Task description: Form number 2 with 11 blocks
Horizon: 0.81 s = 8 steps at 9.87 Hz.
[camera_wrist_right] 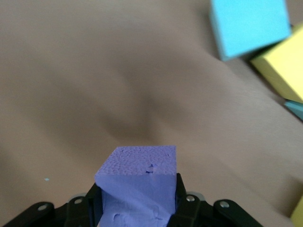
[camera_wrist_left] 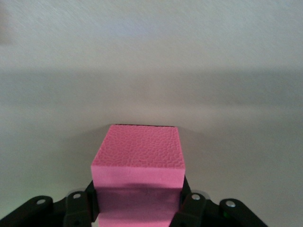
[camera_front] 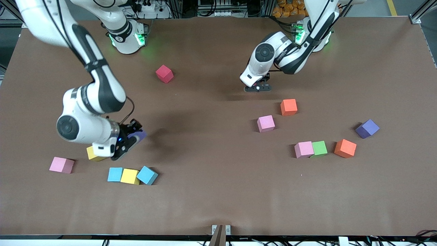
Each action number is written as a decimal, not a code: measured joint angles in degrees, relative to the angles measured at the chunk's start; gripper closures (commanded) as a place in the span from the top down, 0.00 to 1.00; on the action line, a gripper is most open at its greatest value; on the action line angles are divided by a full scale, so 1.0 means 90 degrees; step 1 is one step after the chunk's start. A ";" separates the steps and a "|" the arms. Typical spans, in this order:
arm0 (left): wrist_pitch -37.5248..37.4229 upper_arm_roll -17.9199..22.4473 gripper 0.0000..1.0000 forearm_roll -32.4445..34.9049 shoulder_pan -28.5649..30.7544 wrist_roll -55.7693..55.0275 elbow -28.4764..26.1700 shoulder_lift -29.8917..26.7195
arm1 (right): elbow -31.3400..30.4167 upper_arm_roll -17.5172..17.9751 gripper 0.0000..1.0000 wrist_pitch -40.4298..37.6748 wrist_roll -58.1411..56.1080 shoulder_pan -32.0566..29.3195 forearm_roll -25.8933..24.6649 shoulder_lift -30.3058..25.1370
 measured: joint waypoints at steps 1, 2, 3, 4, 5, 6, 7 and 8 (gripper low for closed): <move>0.0001 -0.0147 0.00 0.0000 -0.0142 -0.0283 0.0022 -0.0008 | -0.0170 0.0001 0.07 0.0001 0.0001 0.0166 0.0026 -0.0228; 0.0002 -0.0205 0.00 0.0000 -0.0392 -0.0546 0.0051 -0.0013 | -0.0320 -0.0020 0.07 0.0001 0.0001 0.0320 0.0049 -0.0418; 0.0007 -0.0225 0.00 -0.0062 -0.0653 -0.0735 0.0100 -0.0012 | -0.0453 -0.0098 0.09 0.0000 0.0001 0.0531 0.0082 -0.0593; 0.0014 -0.0230 0.00 -0.0233 -0.0915 -0.0817 0.0199 0.0001 | -0.0601 -0.0326 0.09 -0.0002 0.0001 0.0910 0.0106 -0.0795; 0.0015 -0.0230 0.00 -0.0371 -0.1150 -0.0848 0.0343 0.0030 | -0.0762 -0.0659 0.09 -0.0003 -0.0002 0.1436 0.0121 -0.1017; 0.0016 -0.0227 0.00 -0.0417 -0.1317 -0.0929 0.0497 0.0086 | -0.0938 -0.1051 0.10 -0.0001 -0.0003 0.2060 0.0129 -0.1239; 0.0016 -0.0212 0.00 -0.0419 -0.1459 -0.1035 0.0681 0.0185 | -0.1137 -0.1519 0.10 0.0007 -0.0002 0.2792 0.0132 -0.1467; 0.0016 -0.0154 0.00 -0.0420 -0.1613 -0.1145 0.0871 0.0326 | -0.1302 -0.1869 0.10 0.0019 -0.0001 0.3388 0.0132 -0.1665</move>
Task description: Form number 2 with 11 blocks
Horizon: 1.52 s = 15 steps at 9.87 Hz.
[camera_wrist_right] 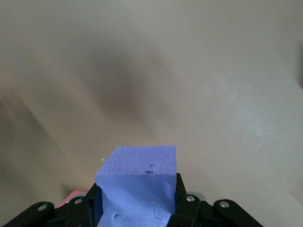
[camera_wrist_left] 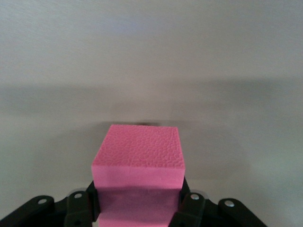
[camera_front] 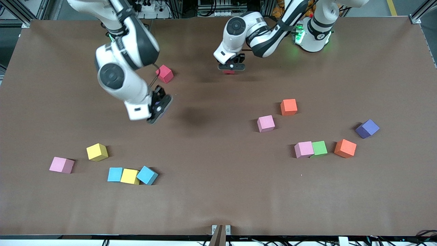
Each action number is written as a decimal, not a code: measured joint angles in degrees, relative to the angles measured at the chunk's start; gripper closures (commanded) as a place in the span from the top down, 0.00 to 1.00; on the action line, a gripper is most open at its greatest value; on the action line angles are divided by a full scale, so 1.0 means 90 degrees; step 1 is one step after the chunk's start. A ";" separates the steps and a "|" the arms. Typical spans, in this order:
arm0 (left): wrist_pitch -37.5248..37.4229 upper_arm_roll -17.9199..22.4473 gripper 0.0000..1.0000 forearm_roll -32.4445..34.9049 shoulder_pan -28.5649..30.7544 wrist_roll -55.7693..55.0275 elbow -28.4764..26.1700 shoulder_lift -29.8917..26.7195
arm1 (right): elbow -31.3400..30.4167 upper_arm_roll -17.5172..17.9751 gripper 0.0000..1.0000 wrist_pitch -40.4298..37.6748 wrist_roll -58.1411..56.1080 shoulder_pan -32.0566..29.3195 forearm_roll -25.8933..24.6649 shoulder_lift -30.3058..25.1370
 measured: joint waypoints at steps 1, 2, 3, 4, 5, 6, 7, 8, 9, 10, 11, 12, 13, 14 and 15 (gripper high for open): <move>0.0000 0.0129 0.00 0.0000 -0.0174 -0.0059 0.0173 0.0158 | -0.0104 -0.0190 0.10 0.0004 -0.0002 0.0372 -0.0003 -0.0140; 0.0000 0.0319 0.00 0.0000 -0.0375 -0.0065 0.0341 0.0334 | -0.0171 -0.0327 0.10 0.0010 -0.0008 0.0684 -0.0030 -0.0238; 0.0000 0.0506 0.00 0.0000 -0.0558 -0.0065 0.0479 0.0495 | -0.0208 -0.0525 0.11 0.0024 -0.0010 0.1043 -0.0068 -0.0282; 0.0000 0.0643 0.00 0.0000 -0.0687 -0.0065 0.0563 0.0622 | -0.0255 -0.0755 0.11 0.0073 -0.0010 0.1411 -0.0089 -0.0298; 0.0000 0.0710 0.00 0.0000 -0.0784 -0.0065 0.0599 0.0708 | -0.0367 -0.0909 0.11 0.0191 -0.0010 0.1676 -0.0101 -0.0320; -0.0002 0.0758 0.00 0.0000 -0.0878 -0.0116 0.0642 0.0738 | -0.0520 -0.0950 0.12 0.0307 -0.0010 0.1781 -0.0115 -0.0358; -0.0007 0.0790 0.11 0.0000 -0.0930 -0.0208 0.0658 0.0739 | -0.0632 -0.0951 0.12 0.0361 -0.0024 0.1801 -0.0126 -0.0398; -0.0008 0.0811 0.60 0.0000 -0.0950 -0.0227 0.0663 0.0740 | -0.0677 -0.0951 0.12 0.0374 -0.0052 0.1829 -0.0141 -0.0447; -0.0008 0.0817 1.00 0.0000 -0.0956 -0.0236 0.0665 0.0741 | -0.0695 -0.0951 0.12 0.0371 -0.0071 0.1884 -0.0153 -0.0517; -0.0010 0.0821 1.00 0.0000 -0.0960 -0.0276 0.0666 0.0742 | -0.0720 -0.0951 0.13 0.0357 -0.0081 0.1960 -0.0157 -0.0581; -0.0010 0.0821 1.00 0.0000 -0.0979 -0.0422 0.0661 0.0766 | -0.0802 -0.0954 0.13 0.0357 -0.0084 0.2078 -0.0157 -0.0649; -0.0009 0.0821 1.00 0.0000 -0.1028 -0.0593 0.0661 0.0830 | -0.0964 -0.0953 0.13 0.0404 -0.0084 0.2211 -0.0158 -0.0729; -0.0003 0.0821 1.00 0.0002 -0.1063 -0.0739 0.0665 0.0866 | -0.1165 -0.0952 0.12 0.0533 -0.0084 0.2301 -0.0161 -0.0805; -0.0003 0.0821 1.00 0.0045 -0.1070 -0.0861 0.0676 0.0854 | -0.1357 -0.0954 0.13 0.0663 -0.0089 0.2375 -0.0166 -0.0869; -0.0012 0.0822 1.00 0.0086 -0.1070 -0.0959 0.0689 0.0831 | -0.1482 -0.0953 0.13 0.0761 -0.0091 0.2488 -0.0170 -0.0898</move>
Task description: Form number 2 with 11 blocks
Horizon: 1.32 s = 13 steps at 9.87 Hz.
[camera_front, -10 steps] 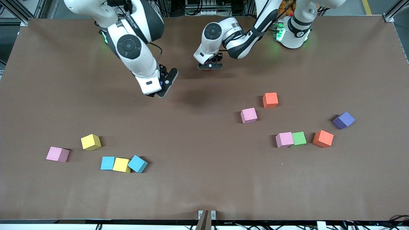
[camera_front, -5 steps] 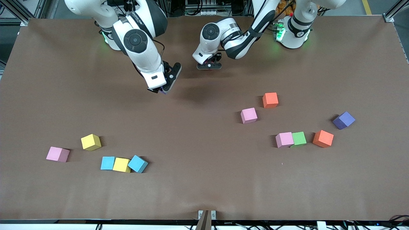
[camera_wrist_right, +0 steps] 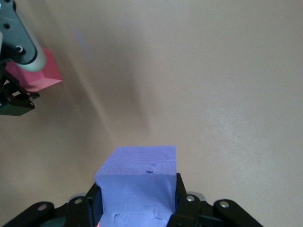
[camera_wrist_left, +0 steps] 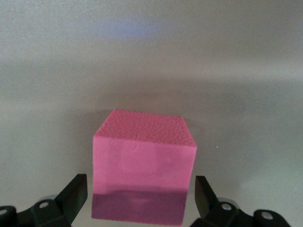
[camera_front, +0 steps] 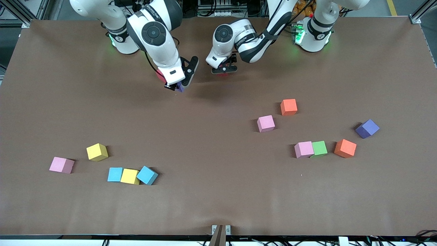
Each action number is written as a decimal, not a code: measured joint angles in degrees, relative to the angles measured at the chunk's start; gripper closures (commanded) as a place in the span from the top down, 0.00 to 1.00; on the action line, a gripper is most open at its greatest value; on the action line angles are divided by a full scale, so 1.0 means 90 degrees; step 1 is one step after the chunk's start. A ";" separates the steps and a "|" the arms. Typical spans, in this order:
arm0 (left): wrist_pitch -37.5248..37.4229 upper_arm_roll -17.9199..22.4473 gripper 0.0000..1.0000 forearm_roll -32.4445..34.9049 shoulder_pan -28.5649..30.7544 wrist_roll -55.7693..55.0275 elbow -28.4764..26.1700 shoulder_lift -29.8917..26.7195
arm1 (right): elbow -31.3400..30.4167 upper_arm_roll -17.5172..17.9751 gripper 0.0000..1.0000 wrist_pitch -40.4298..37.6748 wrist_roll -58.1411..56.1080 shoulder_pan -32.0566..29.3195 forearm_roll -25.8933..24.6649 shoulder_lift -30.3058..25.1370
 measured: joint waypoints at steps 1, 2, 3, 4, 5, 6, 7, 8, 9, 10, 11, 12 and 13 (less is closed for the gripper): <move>-0.0037 0.0005 1.00 0.0007 0.0003 -0.0055 0.0008 -0.0042 | -0.0091 0.0000 0.13 0.0104 0.0000 0.0114 -0.0001 -0.0004; -0.0153 0.0018 1.00 0.0008 0.0018 -0.0113 0.0017 -0.0134 | -0.0222 0.0001 0.12 0.0316 0.0000 0.0204 -0.0002 -0.0005; -0.0328 0.0025 1.00 0.0008 0.0056 -0.0216 0.0024 -0.0265 | -0.0369 0.0001 0.12 0.0556 0.0000 0.0272 -0.0004 -0.0005; -0.0583 0.0024 1.00 0.0011 0.0120 -0.0355 0.0031 -0.0439 | -0.0498 0.0001 0.12 0.0744 0.0000 0.0354 -0.0006 -0.0005; -0.0920 0.0024 1.00 0.0012 0.0218 -0.0458 0.0045 -0.0653 | -0.0594 0.0002 0.12 0.0883 -0.0001 0.0451 -0.0007 -0.0004; -0.1345 0.0023 1.00 0.0014 0.0380 -0.0531 0.0072 -0.0940 | -0.0677 0.0001 0.12 0.1002 -0.0001 0.0582 -0.0008 0.0003; -0.1814 0.0021 1.00 0.0022 0.0648 -0.0542 0.0105 -0.1329 | -0.0745 0.0003 0.12 0.1043 -0.0001 0.0730 -0.0008 0.0045; -0.2150 0.0022 1.00 0.0037 0.0958 -0.0538 0.0128 -0.1735 | -0.0792 0.0004 0.12 0.1111 0.0001 0.0870 -0.0009 0.0118; -0.2393 0.0023 1.00 0.0044 0.1294 -0.0466 0.0145 -0.2143 | -0.0821 0.0005 0.12 0.1230 0.0060 0.1032 -0.0009 0.0212; -0.2606 0.0026 1.00 0.0054 0.1644 -0.0199 0.0146 -0.2472 | -0.0830 0.0004 0.11 0.1357 0.0229 0.1207 -0.0008 0.0326; -0.2823 0.0064 1.00 0.0063 0.2039 0.0352 0.0141 -0.2706 | -0.0837 0.0004 0.11 0.1551 0.0488 0.1431 -0.0008 0.0462; -0.2949 0.0252 1.00 0.0067 0.2367 0.1010 0.0131 -0.2847 | -0.0844 0.0005 0.10 0.1775 0.0774 0.1691 -0.0008 0.0632; -0.2960 0.0678 1.00 0.0070 0.2510 0.1664 0.0135 -0.2927 | -0.0852 0.0007 0.09 0.2004 0.1028 0.1929 -0.0008 0.0815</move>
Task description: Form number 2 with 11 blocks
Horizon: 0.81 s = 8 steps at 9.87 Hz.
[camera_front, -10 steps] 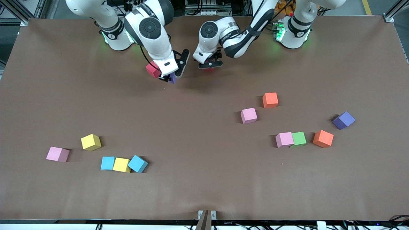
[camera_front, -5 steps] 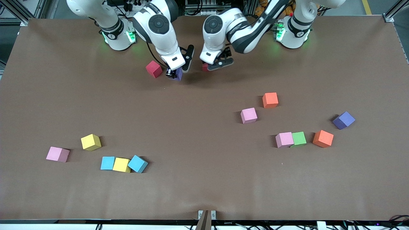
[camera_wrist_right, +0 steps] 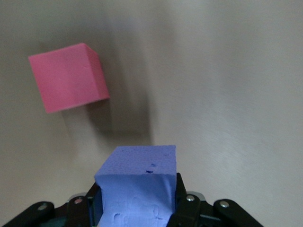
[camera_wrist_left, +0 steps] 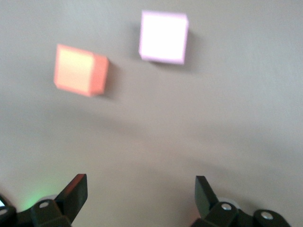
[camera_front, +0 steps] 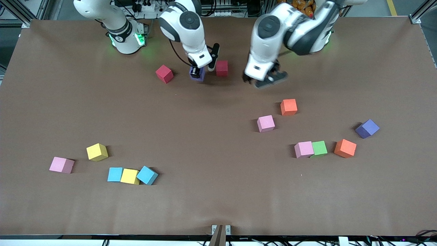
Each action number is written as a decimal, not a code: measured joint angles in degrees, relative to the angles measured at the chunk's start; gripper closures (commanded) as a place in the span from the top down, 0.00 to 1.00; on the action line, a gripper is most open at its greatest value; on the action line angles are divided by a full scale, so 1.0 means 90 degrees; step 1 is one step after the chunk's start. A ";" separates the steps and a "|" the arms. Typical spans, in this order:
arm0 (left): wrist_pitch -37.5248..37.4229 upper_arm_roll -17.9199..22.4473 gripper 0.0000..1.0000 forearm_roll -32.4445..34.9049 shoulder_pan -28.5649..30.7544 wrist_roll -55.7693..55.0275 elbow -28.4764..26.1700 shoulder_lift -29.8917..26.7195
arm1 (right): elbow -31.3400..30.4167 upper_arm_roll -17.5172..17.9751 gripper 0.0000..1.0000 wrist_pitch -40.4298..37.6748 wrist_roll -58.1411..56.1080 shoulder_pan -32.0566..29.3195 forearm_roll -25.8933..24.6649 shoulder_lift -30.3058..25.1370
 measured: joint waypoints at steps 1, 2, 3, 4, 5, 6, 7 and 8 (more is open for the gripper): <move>0.0002 0.0459 1.00 0.0000 0.0059 0.0608 0.0042 -0.0026 | -0.0006 0.0000 0.07 0.0205 0.0163 0.0182 0.0000 0.0188; 0.0004 0.0797 1.00 0.0000 0.0094 0.1072 0.0139 -0.0010 | -0.0003 0.0000 0.07 0.0349 0.0223 0.0289 0.0000 0.0358; 0.0004 0.1050 1.00 0.0001 0.0096 0.1486 0.0251 0.0048 | 0.0002 0.0000 0.07 0.0421 0.0227 0.0335 0.0000 0.0480; 0.0026 0.1204 1.00 0.0134 0.0091 0.1848 0.0356 0.0186 | 0.0013 0.0000 0.07 0.0458 0.0228 0.0362 0.0001 0.0544; 0.0114 0.1282 1.00 0.0415 0.0085 0.2008 0.0461 0.0420 | 0.0023 0.0000 0.07 0.0474 0.0237 0.0381 0.0014 0.0578; 0.0214 0.1320 1.00 0.0621 0.0063 0.2018 0.0625 0.0741 | 0.0033 0.0000 0.06 0.0474 0.0284 0.0409 0.0062 0.0596; 0.0263 0.1373 1.00 0.0673 0.0007 0.2018 0.0862 0.1105 | 0.0046 0.0001 0.06 0.0476 0.0330 0.0485 0.0183 0.0614; 0.0293 0.1418 1.00 0.0680 -0.0077 0.2018 0.1119 0.1459 | 0.0074 0.0001 0.06 0.0481 0.0374 0.0577 0.0280 0.0646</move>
